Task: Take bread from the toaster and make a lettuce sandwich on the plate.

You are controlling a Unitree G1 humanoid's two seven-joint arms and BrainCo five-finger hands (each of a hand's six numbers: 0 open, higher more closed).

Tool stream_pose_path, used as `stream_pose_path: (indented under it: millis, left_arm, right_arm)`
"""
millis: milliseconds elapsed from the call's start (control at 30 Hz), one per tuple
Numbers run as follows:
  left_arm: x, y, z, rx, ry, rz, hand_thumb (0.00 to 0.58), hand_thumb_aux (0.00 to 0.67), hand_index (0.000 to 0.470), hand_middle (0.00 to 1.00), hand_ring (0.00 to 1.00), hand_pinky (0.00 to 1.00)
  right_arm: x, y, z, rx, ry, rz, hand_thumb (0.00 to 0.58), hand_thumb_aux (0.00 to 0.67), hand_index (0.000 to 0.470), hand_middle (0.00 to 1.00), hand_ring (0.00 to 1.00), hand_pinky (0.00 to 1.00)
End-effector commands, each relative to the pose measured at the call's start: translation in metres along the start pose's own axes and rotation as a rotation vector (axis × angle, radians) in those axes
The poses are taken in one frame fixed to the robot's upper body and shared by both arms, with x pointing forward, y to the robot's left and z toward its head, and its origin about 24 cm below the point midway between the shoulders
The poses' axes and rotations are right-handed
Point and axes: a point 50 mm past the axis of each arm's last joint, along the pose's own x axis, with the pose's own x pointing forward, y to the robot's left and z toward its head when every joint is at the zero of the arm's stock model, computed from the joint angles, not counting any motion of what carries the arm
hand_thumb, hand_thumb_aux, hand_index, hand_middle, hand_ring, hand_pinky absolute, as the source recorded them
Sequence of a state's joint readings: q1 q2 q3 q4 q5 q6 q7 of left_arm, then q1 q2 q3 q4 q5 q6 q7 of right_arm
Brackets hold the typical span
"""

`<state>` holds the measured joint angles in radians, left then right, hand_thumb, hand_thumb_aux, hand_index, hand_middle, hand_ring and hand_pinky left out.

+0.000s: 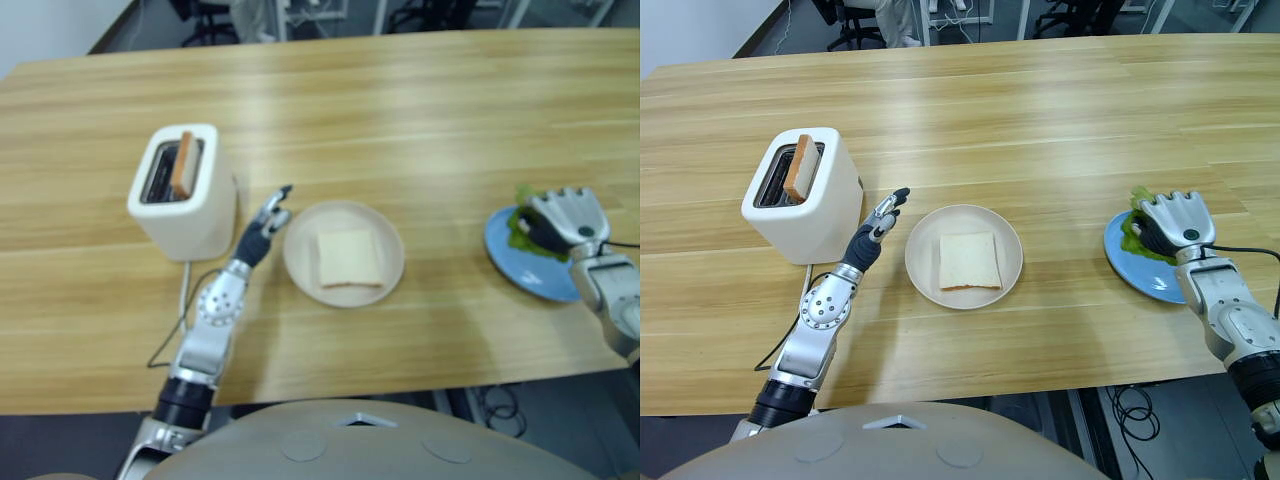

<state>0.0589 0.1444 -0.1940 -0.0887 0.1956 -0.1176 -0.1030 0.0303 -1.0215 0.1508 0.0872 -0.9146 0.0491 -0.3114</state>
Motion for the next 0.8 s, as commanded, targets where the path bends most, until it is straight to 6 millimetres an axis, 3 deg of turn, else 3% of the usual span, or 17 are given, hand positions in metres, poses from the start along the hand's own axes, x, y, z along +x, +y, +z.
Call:
stream_pose_path:
  millis: [33,200,500,600,800]
  left_arm:
    - [0.0,0.0,-0.004,0.015,0.021,0.0,0.0,0.0,0.0,0.0,0.0,0.0]
    - [0.001,-0.001,-0.006,0.011,0.025,0.001,0.0,0.0,0.0,0.0,0.0,0.0]
    - [0.005,0.003,-0.009,0.015,0.027,0.003,0.0,0.0,0.0,0.0,0.0,0.0]
    - [0.005,0.003,-0.009,0.016,0.026,0.005,0.0,0.0,0.0,0.0,0.0,0.0]
    - [0.005,0.001,-0.011,0.014,0.03,0.003,0.0,0.0,0.0,0.0,0.0,0.0]
  right_arm:
    - [0.006,-0.013,0.03,0.064,-0.068,-0.026,0.58,0.67,0.46,1.0,1.0,1.0]
    - [0.018,-0.021,0.084,0.215,-0.187,-0.06,0.58,0.67,0.46,1.0,1.0,1.0]
    - [0.023,-0.01,0.188,0.399,-0.402,-0.006,0.58,0.67,0.46,1.0,1.0,1.0]
    - [0.022,0.0,0.203,0.401,-0.437,0.033,0.58,0.67,0.46,1.0,1.0,1.0]
    - [0.02,0.009,0.209,0.408,-0.455,0.066,0.58,0.67,0.46,1.0,1.0,1.0]
